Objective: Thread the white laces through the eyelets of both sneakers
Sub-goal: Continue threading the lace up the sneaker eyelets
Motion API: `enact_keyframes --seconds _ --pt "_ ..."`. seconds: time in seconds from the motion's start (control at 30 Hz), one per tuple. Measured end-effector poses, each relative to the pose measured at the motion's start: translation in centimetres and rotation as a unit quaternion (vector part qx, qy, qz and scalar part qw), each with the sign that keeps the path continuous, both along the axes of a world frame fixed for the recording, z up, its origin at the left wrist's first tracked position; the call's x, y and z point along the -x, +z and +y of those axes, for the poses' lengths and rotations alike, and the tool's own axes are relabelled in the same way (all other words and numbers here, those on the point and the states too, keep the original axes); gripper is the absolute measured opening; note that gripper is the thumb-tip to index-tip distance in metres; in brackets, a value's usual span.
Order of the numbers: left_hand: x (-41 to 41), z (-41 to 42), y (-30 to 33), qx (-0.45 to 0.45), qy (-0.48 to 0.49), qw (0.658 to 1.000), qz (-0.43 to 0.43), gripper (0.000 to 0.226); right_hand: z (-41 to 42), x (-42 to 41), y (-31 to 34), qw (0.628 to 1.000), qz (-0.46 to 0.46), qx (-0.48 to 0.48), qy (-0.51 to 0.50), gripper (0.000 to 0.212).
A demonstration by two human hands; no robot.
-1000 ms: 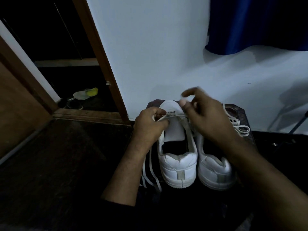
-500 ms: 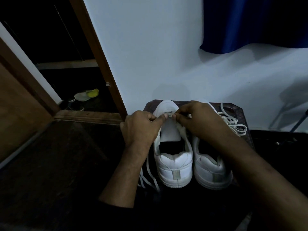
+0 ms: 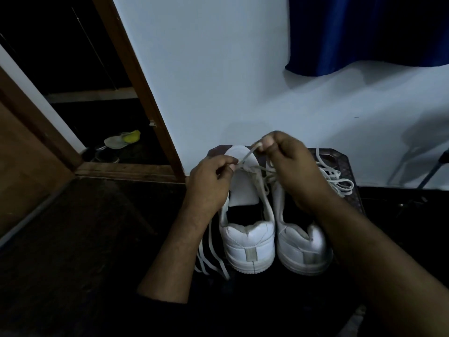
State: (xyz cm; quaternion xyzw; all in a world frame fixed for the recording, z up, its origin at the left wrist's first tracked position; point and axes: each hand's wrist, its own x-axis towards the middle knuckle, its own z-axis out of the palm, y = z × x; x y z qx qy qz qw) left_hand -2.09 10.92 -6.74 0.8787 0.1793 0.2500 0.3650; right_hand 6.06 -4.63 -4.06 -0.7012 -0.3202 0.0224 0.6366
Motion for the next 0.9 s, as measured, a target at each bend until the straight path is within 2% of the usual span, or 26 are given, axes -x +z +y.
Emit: enact_keyframes --seconds 0.07,0.13,0.17,0.2,0.23,0.3,0.37,0.5,0.6,0.7,0.77,0.9 --pt "0.0 0.1 0.0 0.001 -0.003 1.000 0.001 0.022 -0.1 0.5 0.9 0.976 0.116 -0.183 0.039 0.026" --pt "0.0 0.0 0.1 0.002 -0.004 1.000 0.009 0.023 -0.5 0.6 1.7 0.951 0.155 -0.265 0.016 0.027" --pt "0.1 -0.1 0.2 -0.001 -0.004 1.000 0.016 0.023 -0.8 0.4 1.8 0.960 0.125 -0.250 -0.020 0.028" --pt "0.1 -0.2 0.2 -0.008 -0.002 1.000 0.023 0.023 -1.1 0.2 1.8 0.978 0.059 -0.188 -0.061 0.031" --pt "0.1 -0.3 0.4 -0.019 0.001 0.999 0.030 0.025 -1.1 0.1 1.4 0.992 -0.027 -0.086 -0.088 0.035" --pt "0.2 -0.4 0.5 -0.038 0.008 0.998 0.039 0.028 -0.7 0.2 0.6 0.975 -0.152 0.142 -0.080 0.040" --pt "0.3 -0.4 0.5 -0.048 0.013 0.998 0.039 0.020 -0.2 0.5 0.1 0.943 -0.182 0.270 -0.060 0.041" --pt "0.4 -0.5 0.8 -0.055 0.021 0.998 0.032 0.020 -0.2 0.1 0.3 0.929 -0.189 0.313 -0.060 0.028" --pt "0.4 -0.5 0.7 -0.049 0.016 0.998 0.027 0.017 -0.2 0.3 0.4 0.939 -0.190 0.279 -0.065 0.022" --pt "0.4 -0.5 0.7 -0.035 0.007 0.999 0.016 0.016 -0.3 0.5 0.4 0.945 -0.186 0.264 -0.050 0.006" --pt "0.3 -0.6 0.9 -0.039 0.007 0.999 0.018 0.014 -0.2 0.3 -0.1 0.935 -0.197 0.294 -0.035 0.016" --pt "0.4 -0.7 1.0 -0.065 0.021 0.997 0.035 0.014 0.0 -0.1 -0.6 0.929 -0.237 0.275 -0.073 0.014"
